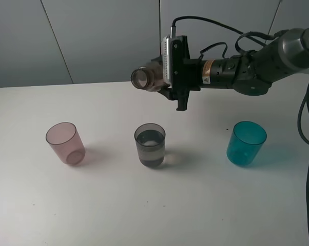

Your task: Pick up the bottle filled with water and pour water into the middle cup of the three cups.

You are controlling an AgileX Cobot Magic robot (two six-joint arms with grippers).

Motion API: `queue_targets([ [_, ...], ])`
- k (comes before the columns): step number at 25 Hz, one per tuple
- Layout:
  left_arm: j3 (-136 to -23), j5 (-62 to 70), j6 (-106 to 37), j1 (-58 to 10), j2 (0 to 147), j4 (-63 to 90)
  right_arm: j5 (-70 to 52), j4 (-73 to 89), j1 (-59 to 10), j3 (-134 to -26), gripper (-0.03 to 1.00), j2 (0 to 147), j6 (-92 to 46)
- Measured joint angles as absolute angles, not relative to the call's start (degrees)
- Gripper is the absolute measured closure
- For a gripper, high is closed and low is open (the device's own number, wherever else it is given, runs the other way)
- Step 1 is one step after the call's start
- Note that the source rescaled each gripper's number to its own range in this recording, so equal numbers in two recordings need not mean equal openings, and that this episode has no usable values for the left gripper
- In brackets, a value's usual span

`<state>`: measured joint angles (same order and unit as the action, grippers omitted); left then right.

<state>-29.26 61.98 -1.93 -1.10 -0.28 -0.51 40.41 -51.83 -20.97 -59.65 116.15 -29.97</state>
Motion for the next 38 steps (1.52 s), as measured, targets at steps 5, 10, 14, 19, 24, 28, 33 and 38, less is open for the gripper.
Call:
queue_targets([
  [5, -29.3, 62.0, -1.9, -1.1, -0.3, -0.5, 42.3, -45.6, -21.0, -59.7, 0.96, 116.2, -8.7],
  [10, -29.3, 62.0, -1.9, -1.1, -0.3, -0.5, 42.4, -36.7, -19.7, -59.7, 0.96, 116.2, 9.7],
  [14, -29.3, 62.0, -1.9, -1.1, -0.3, -0.5, 41.4, -29.4, -19.5, -59.8, 0.96, 116.2, 12.2],
  [19, -29.3, 62.0, -1.9, -1.1, -0.3, -0.5, 41.3, -27.3, -19.4, -63.4, 0.96, 117.9, 12.8],
  [24, -29.3, 62.0, -1.9, -1.1, -0.3, -0.5, 41.2, -27.3, -19.4, -70.2, 0.96, 124.8, 16.8],
  [28, -29.3, 62.0, -1.9, -1.1, -0.3, -0.5, 40.9, -27.3, -19.4, -75.4, 0.96, 129.7, 19.5],
  [33, -29.3, 62.0, -1.9, -1.1, -0.3, -0.5, 39.5, -27.4, -19.4, -77.9, 0.96, 132.2, 20.1],
  [38, -29.3, 62.0, -1.9, -1.1, -0.3, -0.5, 39.5, -27.4, -19.4, -78.0, 0.96, 132.8, 23.7],
])
